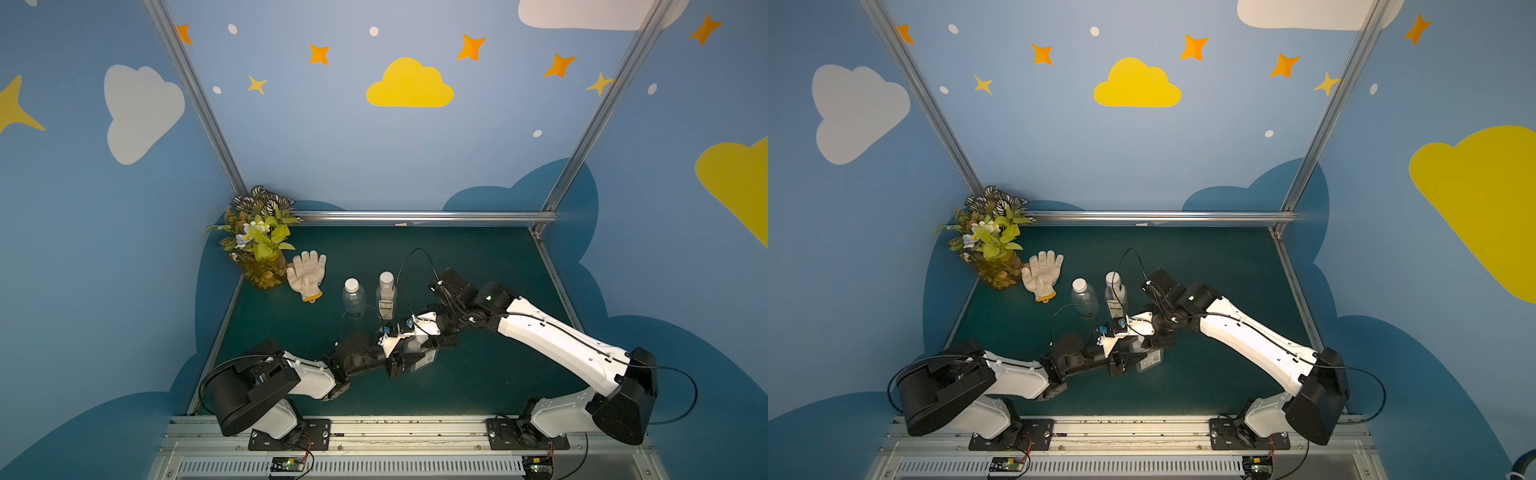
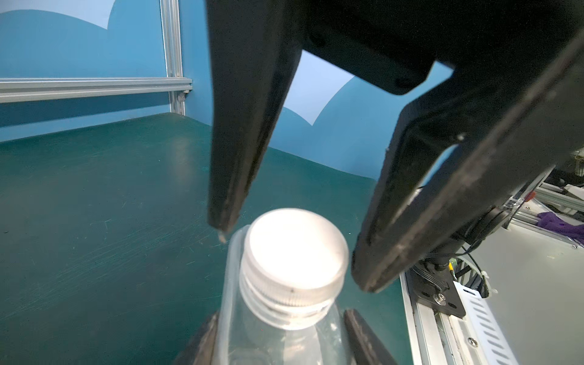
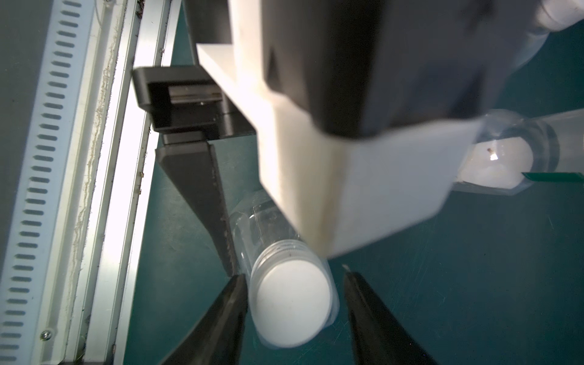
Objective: Screw on the bottle caps
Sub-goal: Screw the bottle cap onto the plastic bottle.
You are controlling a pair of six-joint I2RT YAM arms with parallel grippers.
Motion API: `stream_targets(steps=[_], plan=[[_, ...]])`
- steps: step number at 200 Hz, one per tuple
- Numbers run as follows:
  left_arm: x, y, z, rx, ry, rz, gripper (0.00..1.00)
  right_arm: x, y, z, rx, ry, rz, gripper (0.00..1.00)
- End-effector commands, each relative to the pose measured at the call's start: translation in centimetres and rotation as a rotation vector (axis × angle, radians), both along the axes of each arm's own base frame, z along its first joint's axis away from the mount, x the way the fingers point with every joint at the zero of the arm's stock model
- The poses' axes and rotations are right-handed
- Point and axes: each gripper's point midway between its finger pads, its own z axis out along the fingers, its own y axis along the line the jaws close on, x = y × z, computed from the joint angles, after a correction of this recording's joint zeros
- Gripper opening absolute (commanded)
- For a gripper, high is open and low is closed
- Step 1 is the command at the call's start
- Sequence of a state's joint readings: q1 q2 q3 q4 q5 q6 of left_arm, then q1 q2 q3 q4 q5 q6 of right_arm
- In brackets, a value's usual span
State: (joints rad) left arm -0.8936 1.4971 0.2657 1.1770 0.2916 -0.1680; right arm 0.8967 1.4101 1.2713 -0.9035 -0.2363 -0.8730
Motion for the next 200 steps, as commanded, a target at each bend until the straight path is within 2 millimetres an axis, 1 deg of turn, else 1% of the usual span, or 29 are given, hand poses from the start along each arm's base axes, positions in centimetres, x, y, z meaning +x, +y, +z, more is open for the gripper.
stream_targets(steps=[1,57,75,98,129,145,183,200], plan=[[-1.1,0.5,-3.7,0.096,0.116,-0.029,0.03,-0.7,-0.5,-0.9,-0.034,0.039,-0.002,0.55],[-1.0,0.5,-3.7,0.096,0.117,-0.027,0.03,-0.9,-0.7,-1.5,-0.055,0.058,-0.008,0.51],[-1.0,0.5,-3.7,0.096,0.118,-0.028,0.03,-1.0,-0.8,-1.7,-0.062,0.063,-0.012,0.48],[-1.1,0.5,-3.7,0.097,0.118,-0.03,0.04,-1.1,-0.9,-2.0,-0.074,0.067,-0.016,0.42],[-1.0,0.5,-3.7,0.096,0.118,-0.025,0.04,-1.2,-1.0,-2.5,-0.097,0.067,-0.019,0.29],[-1.0,0.6,-3.8,0.097,0.119,-0.023,0.03,-1.4,-1.1,-2.6,-0.112,0.075,-0.018,0.26],[-1.0,0.6,-3.9,0.099,0.123,-0.022,0.04,-1.3,-1.1,-3.4,-0.166,0.045,-0.107,0.18],[-0.9,0.6,-3.9,0.098,0.123,-0.018,0.04,-0.8,-0.9,-3.4,-0.164,0.025,-0.172,0.11]])
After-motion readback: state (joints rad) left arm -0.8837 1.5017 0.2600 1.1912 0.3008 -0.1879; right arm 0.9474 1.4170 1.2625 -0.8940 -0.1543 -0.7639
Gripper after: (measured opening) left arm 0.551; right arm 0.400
